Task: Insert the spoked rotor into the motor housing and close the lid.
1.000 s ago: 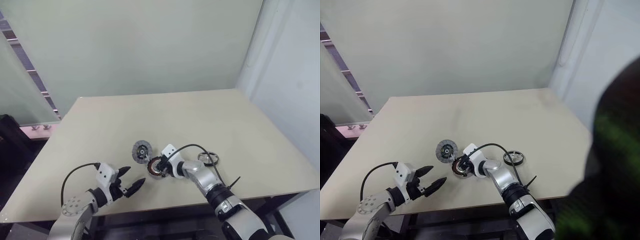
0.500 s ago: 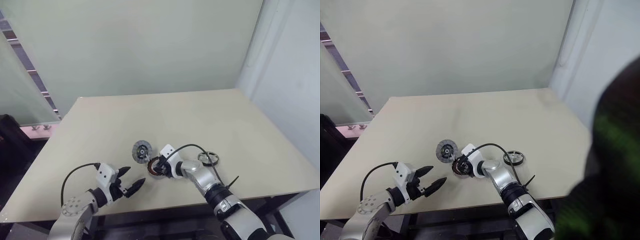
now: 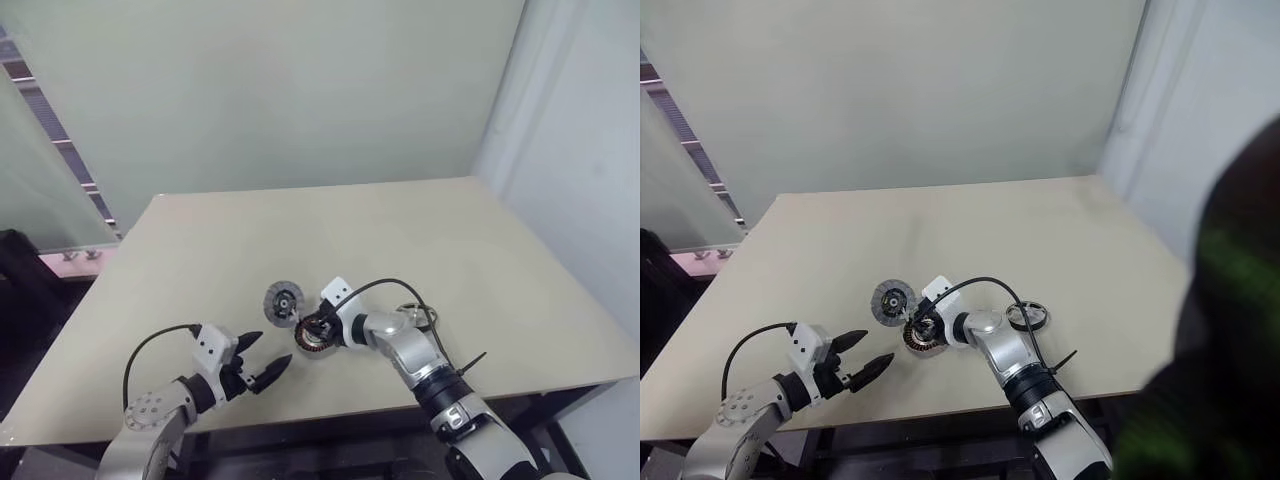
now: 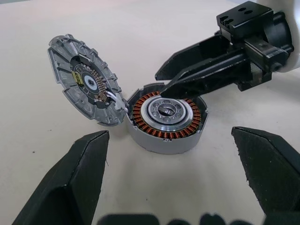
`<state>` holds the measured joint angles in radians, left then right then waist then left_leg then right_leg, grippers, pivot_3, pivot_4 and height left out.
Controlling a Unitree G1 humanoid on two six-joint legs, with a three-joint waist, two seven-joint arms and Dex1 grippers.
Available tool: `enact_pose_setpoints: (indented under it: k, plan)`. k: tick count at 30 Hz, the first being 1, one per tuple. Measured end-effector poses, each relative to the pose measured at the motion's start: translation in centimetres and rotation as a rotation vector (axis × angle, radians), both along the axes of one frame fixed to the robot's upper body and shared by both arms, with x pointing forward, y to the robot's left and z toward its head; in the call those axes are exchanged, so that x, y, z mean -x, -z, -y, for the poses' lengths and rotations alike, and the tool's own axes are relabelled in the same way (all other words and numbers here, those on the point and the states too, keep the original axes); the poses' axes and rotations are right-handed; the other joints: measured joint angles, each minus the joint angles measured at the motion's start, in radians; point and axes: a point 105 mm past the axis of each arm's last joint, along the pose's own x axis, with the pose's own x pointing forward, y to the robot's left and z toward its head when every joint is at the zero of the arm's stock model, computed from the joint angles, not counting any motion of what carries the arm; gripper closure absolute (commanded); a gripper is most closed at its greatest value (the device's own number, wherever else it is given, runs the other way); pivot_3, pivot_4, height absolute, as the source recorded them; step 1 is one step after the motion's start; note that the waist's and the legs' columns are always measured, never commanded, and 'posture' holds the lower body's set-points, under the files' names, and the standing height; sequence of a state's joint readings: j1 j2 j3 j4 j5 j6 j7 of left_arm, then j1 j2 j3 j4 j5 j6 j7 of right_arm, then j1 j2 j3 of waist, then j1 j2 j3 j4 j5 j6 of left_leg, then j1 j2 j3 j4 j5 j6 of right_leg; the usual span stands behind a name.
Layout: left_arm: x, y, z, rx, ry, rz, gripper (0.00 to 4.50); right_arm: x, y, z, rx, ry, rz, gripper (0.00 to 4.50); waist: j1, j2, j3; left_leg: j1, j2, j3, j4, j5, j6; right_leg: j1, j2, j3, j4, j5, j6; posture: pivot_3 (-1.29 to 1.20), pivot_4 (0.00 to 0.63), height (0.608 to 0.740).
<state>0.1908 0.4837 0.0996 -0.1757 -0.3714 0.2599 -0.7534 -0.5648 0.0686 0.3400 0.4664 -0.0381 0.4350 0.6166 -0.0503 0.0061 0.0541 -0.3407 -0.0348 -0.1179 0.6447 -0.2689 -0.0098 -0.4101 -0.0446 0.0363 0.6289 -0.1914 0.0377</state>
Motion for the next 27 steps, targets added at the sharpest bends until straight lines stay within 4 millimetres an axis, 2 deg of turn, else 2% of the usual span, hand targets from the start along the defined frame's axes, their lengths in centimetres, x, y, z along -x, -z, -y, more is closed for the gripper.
enact_pose_setpoints:
  k: [2,3,15,27]
  plan:
    - [0.0,0.0,0.0,0.0,0.001,0.0,0.0,0.1,0.2,0.0,0.005,0.0,-0.001,4.33,0.0,0.0,0.0,0.0,0.0,0.0,0.0,0.0,0.0,0.0,0.0,0.0,0.0,0.0,0.0,0.0,0.0,0.74]
    - [0.0,0.0,0.0,0.0,0.001,0.001,0.0,0.1,0.4,0.1,0.012,0.001,-0.002,4.47,0.0,0.0,0.0,0.0,0.0,0.0,0.0,0.0,0.0,0.0,0.0,0.0,0.0,0.0,0.0,0.0,0.0,0.74]
    - [0.0,0.0,0.1,0.001,0.005,0.001,0.0,0.3,2.9,0.6,0.09,0.019,-0.002,4.47,-0.001,0.0,0.0,0.0,0.0,0.0,0.0,0.0,0.0,0.0,0.0,0.0,0.0,0.0,0.0,0.0,0.0,0.74]
    - [0.1,0.1,0.0,0.002,0.004,-0.005,0.0,0.5,3.2,-0.2,0.086,0.009,0.022,4.47,-0.01,0.0,0.0,0.001,0.001,0.0,0.0,0.0,0.0,0.0,0.001,0.0,0.001,0.0,0.0,0.0,0.0,0.74]
